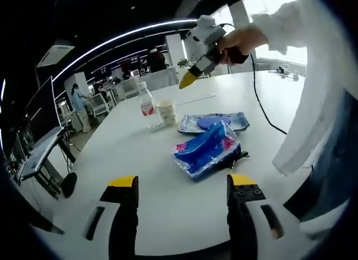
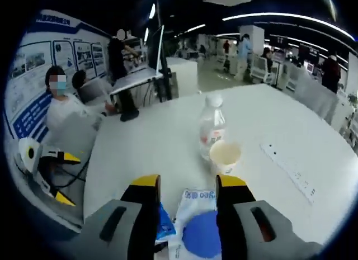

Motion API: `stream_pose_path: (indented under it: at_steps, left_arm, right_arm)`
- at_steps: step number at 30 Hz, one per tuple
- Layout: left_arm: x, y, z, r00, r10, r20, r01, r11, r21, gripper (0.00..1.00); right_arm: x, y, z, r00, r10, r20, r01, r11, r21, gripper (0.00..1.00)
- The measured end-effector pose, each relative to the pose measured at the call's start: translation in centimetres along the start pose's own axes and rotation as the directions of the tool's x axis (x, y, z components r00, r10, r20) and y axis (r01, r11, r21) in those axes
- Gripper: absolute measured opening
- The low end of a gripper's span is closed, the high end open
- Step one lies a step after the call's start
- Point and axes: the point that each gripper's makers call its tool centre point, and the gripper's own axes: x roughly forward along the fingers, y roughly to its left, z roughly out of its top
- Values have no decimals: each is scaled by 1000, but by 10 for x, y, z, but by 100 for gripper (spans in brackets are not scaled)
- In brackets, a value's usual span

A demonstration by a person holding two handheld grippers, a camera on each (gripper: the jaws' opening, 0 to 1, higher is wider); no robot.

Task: Arrange the tabletop items into an orderly group along one side of the table until the central work area is clear of visible clutter.

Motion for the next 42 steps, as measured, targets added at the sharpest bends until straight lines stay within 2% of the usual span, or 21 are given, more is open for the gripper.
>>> stream_pose_path:
  at_steps: [3, 6, 10, 13, 17, 22, 29, 34, 42]
  left_arm:
    - [1, 0, -2, 1000, -4, -7, 4, 1000, -7, 66]
    - [3, -2, -4, 1000, -19, -17, 19, 1000, -22, 67]
    - [5, -4, -6, 999, -30, -24, 30, 999, -31, 68]
    - [6, -5, -8, 998, -40, -38, 38, 998, -45, 68]
    - [6, -8, -8, 998, -51, -47, 48, 997, -66, 69]
    - [6, -13, -8, 996, -77, -51, 72, 993, -91, 71]
    - [4, -13, -5, 996, -74, -50, 68, 991, -114, 74]
    - [3, -14, -5, 996, -79, -48, 73, 990, -124, 77]
    - [1, -15, -3, 996, -79, -50, 72, 990, -122, 77]
  right_arm:
    - [-36, 10, -13, 998, -43, 44, 40, 997, 70, 40]
    - [-68, 10, -31, 991, -111, 79, 97, 982, 163, 40]
    - [-104, 8, -64, 976, -191, 102, 151, 937, 314, 39]
    - [-126, 9, -87, 968, -237, 85, 193, 916, 353, 39]
    - [-145, 8, -99, 956, -278, 89, 223, 892, 394, 38]
    - [-160, 7, -103, 946, -307, 101, 237, 871, 430, 35]
    - [-173, 9, -118, 938, -328, 108, 241, 845, 477, 33]
    - [-174, 12, -125, 940, -326, 99, 241, 841, 485, 33]
    - [-169, 9, -126, 943, -317, 101, 231, 841, 489, 33]
